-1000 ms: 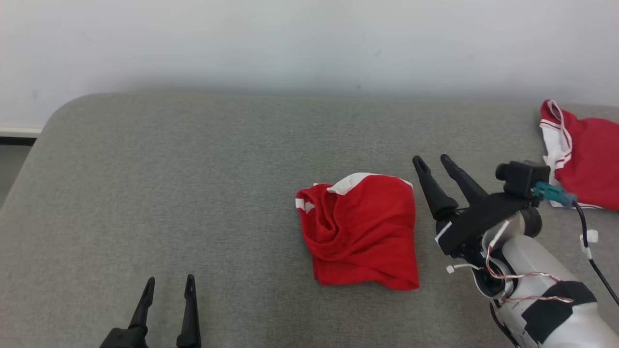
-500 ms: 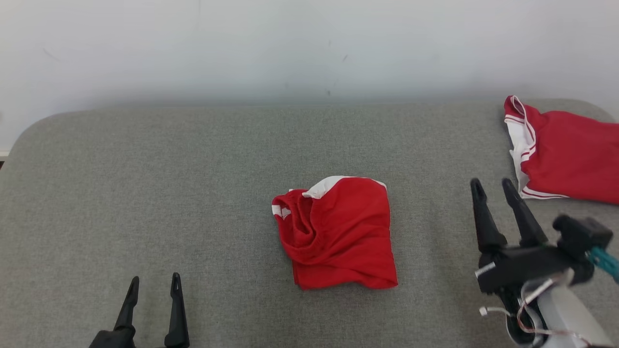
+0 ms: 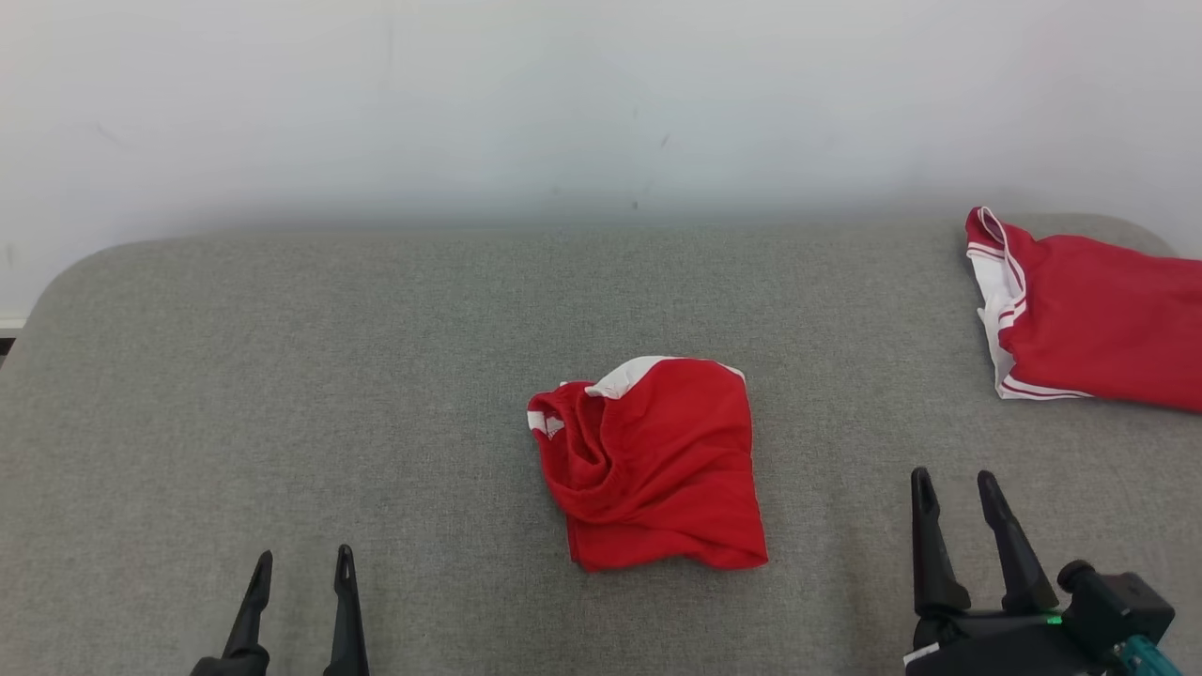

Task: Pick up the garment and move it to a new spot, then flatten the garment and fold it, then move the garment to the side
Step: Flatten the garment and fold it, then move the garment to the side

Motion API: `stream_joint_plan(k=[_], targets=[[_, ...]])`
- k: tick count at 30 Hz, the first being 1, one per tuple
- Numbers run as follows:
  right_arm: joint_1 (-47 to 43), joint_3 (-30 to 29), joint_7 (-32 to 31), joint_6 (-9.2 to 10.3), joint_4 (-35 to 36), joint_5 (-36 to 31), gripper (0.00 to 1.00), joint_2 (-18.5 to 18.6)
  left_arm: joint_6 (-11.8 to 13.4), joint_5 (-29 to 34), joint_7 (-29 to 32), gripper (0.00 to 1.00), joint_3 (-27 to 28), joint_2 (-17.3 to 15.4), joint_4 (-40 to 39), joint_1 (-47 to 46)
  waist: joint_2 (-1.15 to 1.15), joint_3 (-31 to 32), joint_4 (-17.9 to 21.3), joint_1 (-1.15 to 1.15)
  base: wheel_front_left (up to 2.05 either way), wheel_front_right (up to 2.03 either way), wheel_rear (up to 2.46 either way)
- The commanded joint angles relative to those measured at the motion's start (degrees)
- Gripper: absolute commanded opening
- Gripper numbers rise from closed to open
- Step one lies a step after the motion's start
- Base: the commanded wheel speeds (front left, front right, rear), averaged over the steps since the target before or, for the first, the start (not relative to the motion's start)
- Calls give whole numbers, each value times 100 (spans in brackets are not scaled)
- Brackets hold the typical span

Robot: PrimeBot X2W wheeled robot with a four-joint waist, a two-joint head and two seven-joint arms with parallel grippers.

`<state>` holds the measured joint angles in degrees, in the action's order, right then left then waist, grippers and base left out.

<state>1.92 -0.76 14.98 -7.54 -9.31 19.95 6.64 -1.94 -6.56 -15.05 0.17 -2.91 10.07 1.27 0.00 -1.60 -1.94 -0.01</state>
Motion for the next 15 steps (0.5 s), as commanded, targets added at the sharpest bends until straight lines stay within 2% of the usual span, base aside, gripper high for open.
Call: stream_joint_plan(k=[1,7,15], targets=[[-140,-28,21,15,53,-116,100,-85,16,29,-16,100,-21,6,6,112,0,19,-8,1,0,0,0],[-431,-205,22,15,160,-311,100,-320,21,4,-16,100,-84,6,55,163,0,72,-45,1,0,0,0],[-552,-66,23,15,30,-479,100,-374,7,28,-16,100,-177,5,119,215,0,103,-68,1,0,0,0]])
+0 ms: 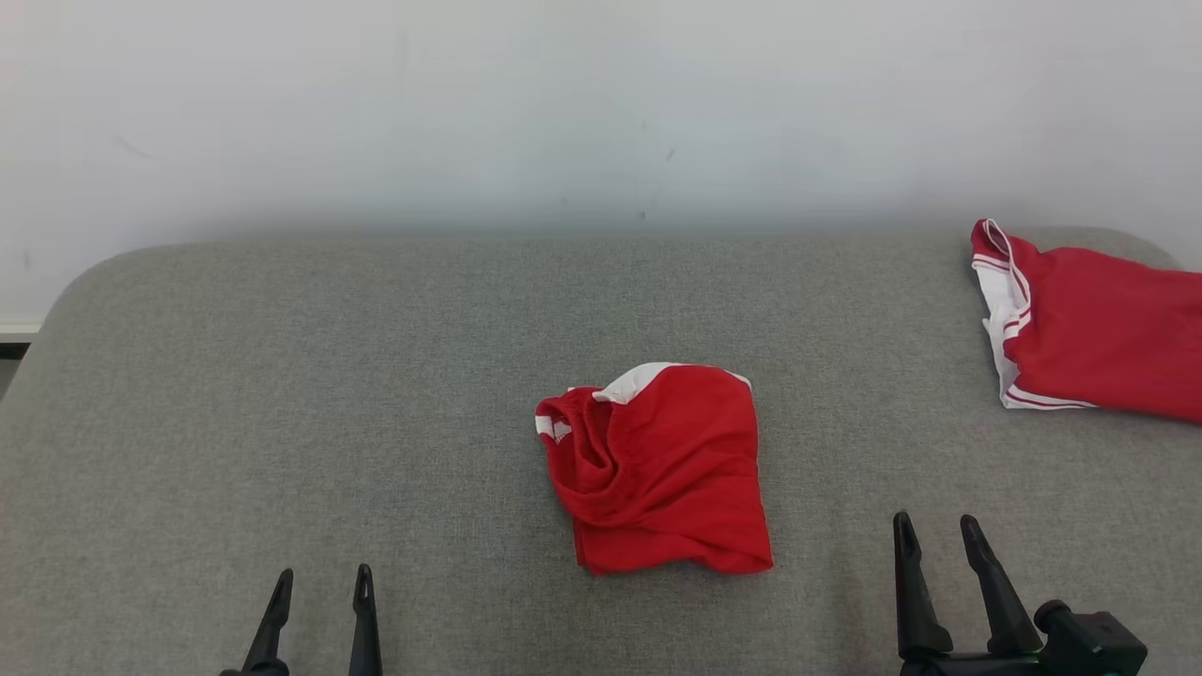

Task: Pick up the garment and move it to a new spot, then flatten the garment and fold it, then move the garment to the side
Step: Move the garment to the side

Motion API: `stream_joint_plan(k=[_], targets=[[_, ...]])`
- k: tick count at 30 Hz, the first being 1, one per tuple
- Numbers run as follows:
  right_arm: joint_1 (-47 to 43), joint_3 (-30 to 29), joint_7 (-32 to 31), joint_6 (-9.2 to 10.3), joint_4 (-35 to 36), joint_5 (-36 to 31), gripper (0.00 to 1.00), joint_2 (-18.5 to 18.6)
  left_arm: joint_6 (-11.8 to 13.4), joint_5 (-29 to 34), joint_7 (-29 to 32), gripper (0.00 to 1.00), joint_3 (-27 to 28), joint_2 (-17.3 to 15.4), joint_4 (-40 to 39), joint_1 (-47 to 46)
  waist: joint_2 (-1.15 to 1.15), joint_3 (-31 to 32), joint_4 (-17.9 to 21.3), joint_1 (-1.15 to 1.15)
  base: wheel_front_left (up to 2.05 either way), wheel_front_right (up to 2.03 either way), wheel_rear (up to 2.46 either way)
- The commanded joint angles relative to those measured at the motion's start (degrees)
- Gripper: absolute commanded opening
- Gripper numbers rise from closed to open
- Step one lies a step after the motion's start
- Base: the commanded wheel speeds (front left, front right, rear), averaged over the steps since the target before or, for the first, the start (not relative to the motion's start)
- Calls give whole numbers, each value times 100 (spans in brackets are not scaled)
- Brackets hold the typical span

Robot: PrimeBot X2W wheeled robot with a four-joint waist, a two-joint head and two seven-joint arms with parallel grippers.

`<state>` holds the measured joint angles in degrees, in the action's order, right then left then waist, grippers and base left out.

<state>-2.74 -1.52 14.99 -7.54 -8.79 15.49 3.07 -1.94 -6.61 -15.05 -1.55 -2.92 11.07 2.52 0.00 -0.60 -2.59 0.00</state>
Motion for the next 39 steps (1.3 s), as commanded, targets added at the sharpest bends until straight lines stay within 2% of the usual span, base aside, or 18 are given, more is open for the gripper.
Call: stream_joint_plan(k=[1,39], targets=[[-80,16,22,15,-31,-39,100,-19,3,37,-16,100,-9,6,27,92,0,7,-9,0,0,0,0],[-71,102,21,15,-238,-40,100,-29,-62,139,-16,100,-60,6,121,90,0,-26,-84,0,0,0,0]])
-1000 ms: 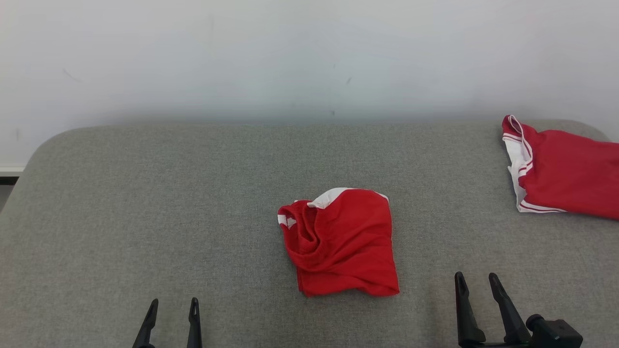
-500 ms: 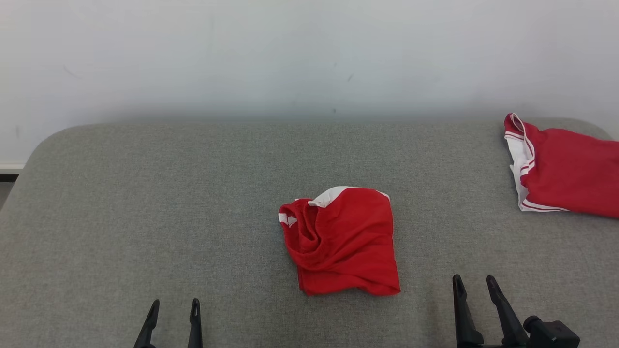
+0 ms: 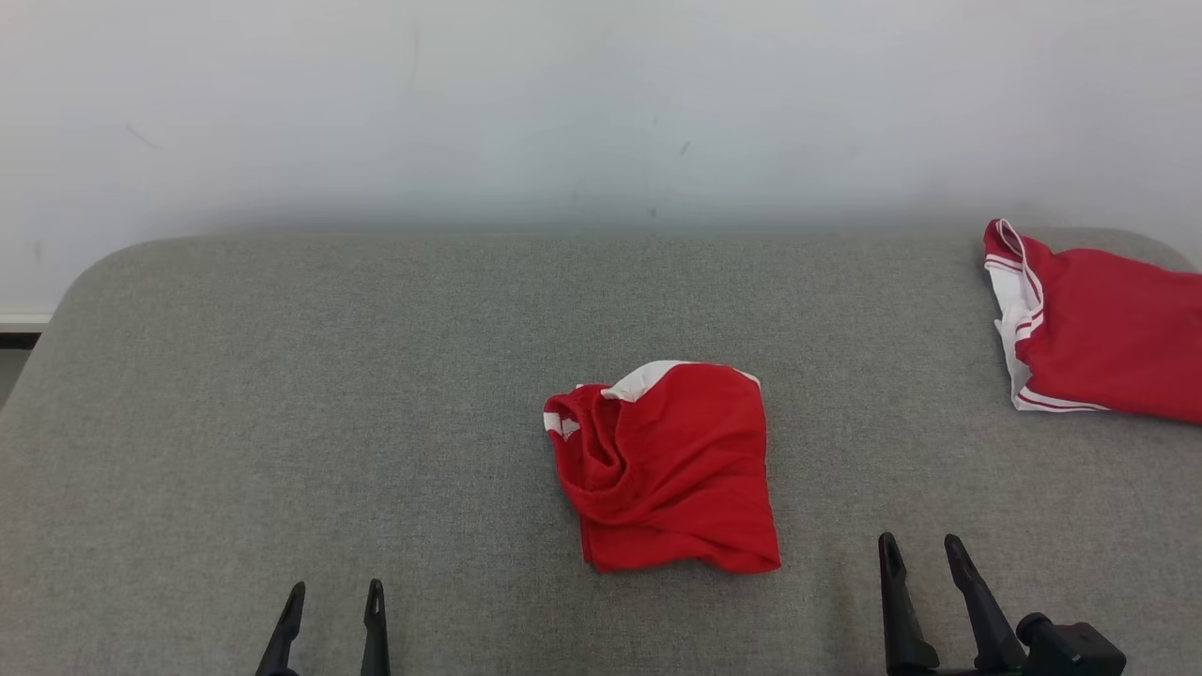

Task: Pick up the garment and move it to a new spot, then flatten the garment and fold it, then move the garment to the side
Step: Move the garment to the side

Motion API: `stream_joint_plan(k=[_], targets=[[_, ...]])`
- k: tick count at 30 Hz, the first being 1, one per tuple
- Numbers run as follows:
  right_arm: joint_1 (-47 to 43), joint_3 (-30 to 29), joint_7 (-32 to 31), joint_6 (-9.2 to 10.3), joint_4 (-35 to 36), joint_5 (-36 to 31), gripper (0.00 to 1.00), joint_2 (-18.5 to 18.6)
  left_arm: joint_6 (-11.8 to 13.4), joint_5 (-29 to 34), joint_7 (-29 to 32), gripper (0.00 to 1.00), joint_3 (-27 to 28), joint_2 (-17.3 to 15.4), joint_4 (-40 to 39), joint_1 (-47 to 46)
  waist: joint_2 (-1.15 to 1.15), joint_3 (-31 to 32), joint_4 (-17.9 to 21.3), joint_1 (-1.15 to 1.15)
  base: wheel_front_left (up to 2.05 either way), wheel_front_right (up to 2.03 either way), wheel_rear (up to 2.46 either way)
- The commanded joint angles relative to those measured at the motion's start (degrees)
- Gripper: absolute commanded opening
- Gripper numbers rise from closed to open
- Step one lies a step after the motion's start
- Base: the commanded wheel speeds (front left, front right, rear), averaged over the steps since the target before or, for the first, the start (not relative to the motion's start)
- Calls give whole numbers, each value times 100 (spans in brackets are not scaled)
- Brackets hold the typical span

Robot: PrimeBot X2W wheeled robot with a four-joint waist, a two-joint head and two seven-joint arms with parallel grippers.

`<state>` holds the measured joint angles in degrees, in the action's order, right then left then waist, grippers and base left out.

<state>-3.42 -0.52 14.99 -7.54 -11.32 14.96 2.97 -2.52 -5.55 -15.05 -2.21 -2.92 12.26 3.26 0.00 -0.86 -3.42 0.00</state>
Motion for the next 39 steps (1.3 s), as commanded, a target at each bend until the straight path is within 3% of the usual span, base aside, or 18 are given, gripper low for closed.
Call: stream_joint_plan(k=[1,39], targets=[[0,5,21,15,16,14,100,-19,-2,33,-16,100,5,6,-1,17,0,0,-2,0,0,0,0],[58,74,21,15,-15,-89,100,-18,23,46,-16,100,57,7,-26,35,0,15,-6,0,0,0,0]])
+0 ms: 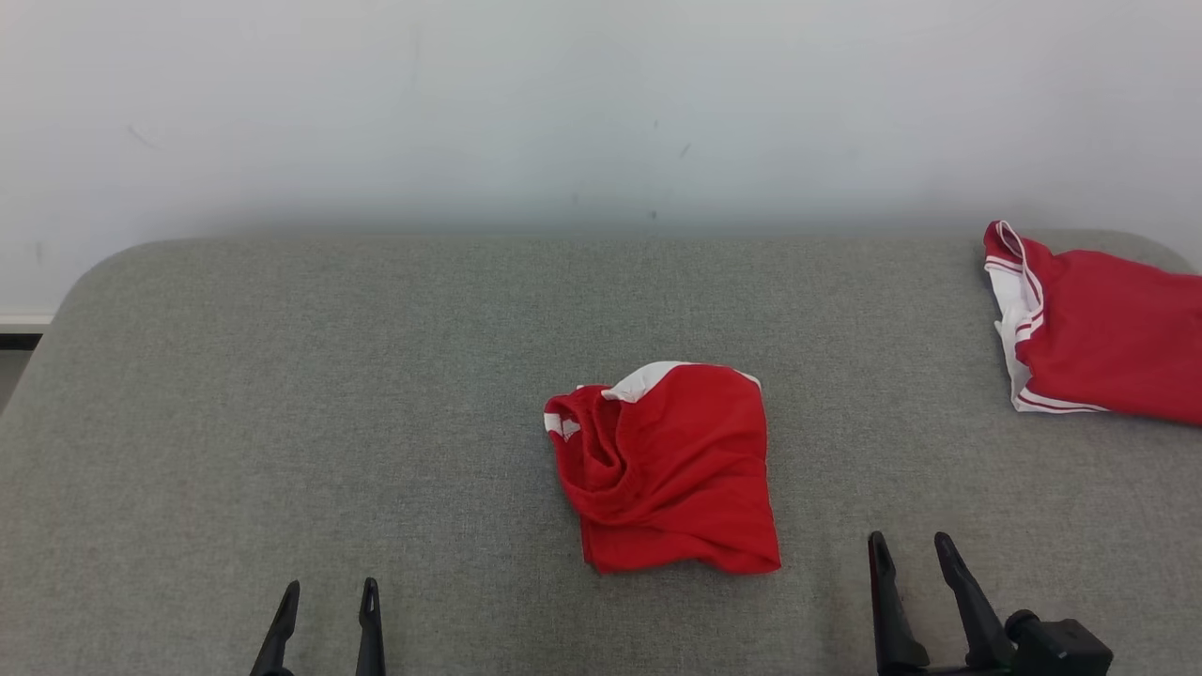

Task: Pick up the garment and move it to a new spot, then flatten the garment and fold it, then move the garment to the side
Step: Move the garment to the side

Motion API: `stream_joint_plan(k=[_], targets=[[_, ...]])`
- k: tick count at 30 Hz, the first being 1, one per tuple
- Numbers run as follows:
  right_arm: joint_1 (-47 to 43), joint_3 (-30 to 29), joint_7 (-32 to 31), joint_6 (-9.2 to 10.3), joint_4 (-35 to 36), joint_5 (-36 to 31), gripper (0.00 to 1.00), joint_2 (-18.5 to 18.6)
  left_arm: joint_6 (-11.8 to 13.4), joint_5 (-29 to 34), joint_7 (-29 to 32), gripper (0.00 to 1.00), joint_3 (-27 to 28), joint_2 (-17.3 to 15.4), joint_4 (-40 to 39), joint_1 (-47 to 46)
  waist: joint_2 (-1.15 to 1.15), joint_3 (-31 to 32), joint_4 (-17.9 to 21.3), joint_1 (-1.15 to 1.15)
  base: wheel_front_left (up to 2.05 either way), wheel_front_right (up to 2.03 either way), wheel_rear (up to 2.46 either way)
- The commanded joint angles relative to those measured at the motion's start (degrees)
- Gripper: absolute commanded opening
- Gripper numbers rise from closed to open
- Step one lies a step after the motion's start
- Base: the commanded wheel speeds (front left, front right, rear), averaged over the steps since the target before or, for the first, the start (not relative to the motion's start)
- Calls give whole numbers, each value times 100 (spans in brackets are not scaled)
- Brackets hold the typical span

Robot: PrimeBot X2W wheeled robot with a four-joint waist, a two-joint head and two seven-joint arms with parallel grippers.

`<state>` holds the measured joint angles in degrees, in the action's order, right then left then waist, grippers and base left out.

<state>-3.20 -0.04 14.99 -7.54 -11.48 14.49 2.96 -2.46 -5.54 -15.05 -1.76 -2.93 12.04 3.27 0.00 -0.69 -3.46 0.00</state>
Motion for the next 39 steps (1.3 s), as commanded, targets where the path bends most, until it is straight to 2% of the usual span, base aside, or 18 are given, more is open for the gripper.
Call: stream_joint_plan(k=[1,11,16,23,24,31,35,36,37,38,39], targets=[[80,59,21,15,-8,-70,100,-17,19,42,-16,100,10,7,-4,34,0,-6,-3,0,0,0,0],[1135,386,21,15,-341,-307,100,302,37,-39,-16,100,-100,7,-56,-196,0,-339,-178,0,0,0,0],[2090,554,13,15,-1200,-366,100,462,72,-140,-16,100,-258,7,-79,-383,0,-656,-389,0,0,0,0],[3090,666,-13,15,-2876,-305,100,516,146,-274,-16,100,-419,7,-40,-607,0,-956,-674,0,0,0,0],[3268,753,-63,15,-3282,-279,100,502,164,-288,-16,100,-432,8,-44,-629,0,-1013,-708,0,0,0,0],[3738,833,-172,15,-4414,-99,100,376,193,-303,-16,100,-442,8,-31,-757,0,-1138,-763,0,0,0,0],[3706,1009,-162,6,-4668,68,100,218,207,-297,-16,100,-429,8,-47,-797,0,-1120,-740,0,0,0,0],[3700,1112,-154,1,-4703,124,71,177,219,-306,-16,100,-424,8,-54,-794,0,-1108,-725,0,0,0,0],[3697,1226,-156,1,-4724,164,27,152,229,-315,-16,100,-420,7,-61,-785,0,-1102,-710,0,0,0,0],[3691,1346,-154,1,-4741,206,11,132,235,-325,-16,100,-424,8,-65,-779,0,-1096,-696,0,0,0,0],[3698,1435,-156,1,-4760,264,0,124,235,-333,-16,100,-432,8,-71,-773,0,-1094,-684,0,0,0,0]])
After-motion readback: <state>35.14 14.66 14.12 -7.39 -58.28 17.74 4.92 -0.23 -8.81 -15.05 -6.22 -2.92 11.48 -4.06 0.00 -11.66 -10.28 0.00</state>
